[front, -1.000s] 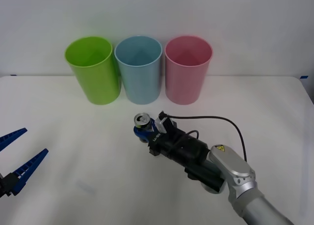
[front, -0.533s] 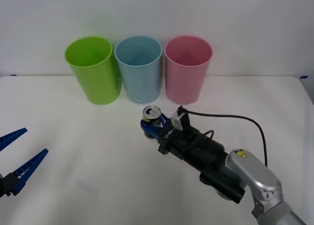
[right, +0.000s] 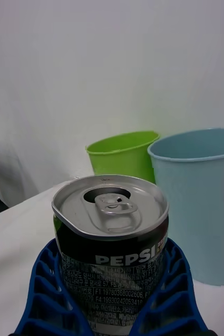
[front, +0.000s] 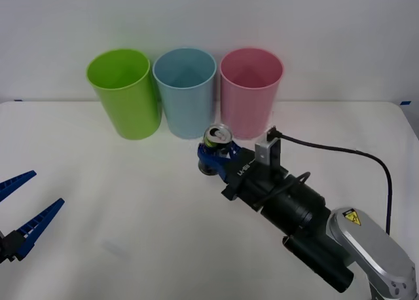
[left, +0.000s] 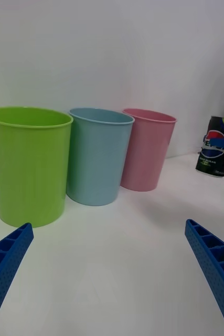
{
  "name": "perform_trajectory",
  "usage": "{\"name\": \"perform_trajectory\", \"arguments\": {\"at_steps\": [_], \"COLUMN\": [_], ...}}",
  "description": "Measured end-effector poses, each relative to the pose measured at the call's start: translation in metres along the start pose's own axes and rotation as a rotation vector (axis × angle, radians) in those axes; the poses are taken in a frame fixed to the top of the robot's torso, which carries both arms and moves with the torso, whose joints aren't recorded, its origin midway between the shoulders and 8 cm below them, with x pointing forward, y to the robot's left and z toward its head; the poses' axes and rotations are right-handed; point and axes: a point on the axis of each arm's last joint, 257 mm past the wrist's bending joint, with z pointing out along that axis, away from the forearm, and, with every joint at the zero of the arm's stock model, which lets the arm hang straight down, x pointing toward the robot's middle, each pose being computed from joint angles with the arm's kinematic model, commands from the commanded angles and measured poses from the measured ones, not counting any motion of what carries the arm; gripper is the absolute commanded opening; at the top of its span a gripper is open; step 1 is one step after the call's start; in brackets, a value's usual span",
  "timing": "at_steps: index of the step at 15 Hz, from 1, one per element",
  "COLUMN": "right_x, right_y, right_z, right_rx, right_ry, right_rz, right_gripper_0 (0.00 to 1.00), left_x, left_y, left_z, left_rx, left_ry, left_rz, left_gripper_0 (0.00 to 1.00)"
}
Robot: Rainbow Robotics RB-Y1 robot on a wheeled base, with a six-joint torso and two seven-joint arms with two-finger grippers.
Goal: Grasp the object on the table and drop it into the matching bin: aluminum can to the light blue bin, PET bottle to the pink bin.
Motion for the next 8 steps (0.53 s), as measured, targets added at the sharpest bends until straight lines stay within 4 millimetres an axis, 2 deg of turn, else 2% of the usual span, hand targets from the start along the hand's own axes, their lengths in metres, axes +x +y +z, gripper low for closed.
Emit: {"name": "perform_trajectory", "arguments": {"at_steps": [4, 8], "right_x": [-0.037, -0.078], "right_y": [0.008, 0.003], "right_z": [-0.001, 0.014], "right_rx": [0.006, 0.011], "right_ry": [-0.068, -0.142], "right_rz": [0.017, -0.024], "right_gripper_0": [0.0, 0.0], "left_x": [0.0, 0.0], "left_y": [0.0, 0.0], "left_z": [0.0, 0.0], "left_rx": [0.0, 0.0], "left_ry": [0.0, 0.0], "left_rz": [0.0, 0.0], "left_gripper_0": [1.0, 1.0]}}
